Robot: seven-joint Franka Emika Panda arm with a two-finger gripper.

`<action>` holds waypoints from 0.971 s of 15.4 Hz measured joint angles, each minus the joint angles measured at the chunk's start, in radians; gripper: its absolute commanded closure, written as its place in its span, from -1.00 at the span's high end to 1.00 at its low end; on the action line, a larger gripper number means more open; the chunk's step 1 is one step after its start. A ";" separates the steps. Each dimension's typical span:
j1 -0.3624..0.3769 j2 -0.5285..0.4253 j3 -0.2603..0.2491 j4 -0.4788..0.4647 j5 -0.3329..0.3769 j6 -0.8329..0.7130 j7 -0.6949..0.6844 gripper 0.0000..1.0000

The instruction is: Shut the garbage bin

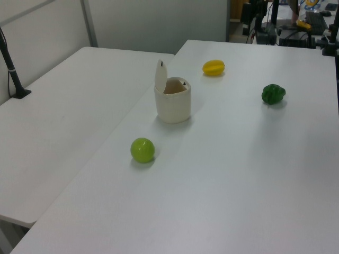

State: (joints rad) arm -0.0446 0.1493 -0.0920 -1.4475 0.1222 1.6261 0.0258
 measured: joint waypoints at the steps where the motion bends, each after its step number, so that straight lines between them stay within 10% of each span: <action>1: 0.000 0.000 0.000 0.000 0.000 0.001 0.000 0.86; 9: 0.001 0.013 0.001 -0.003 0.002 0.001 -0.010 -0.94; 15: 0.032 0.053 0.014 -0.004 0.005 0.100 -0.063 -1.00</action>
State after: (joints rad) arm -0.0122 0.2022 -0.0776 -1.4511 0.1271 1.7263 -0.0371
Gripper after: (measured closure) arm 0.991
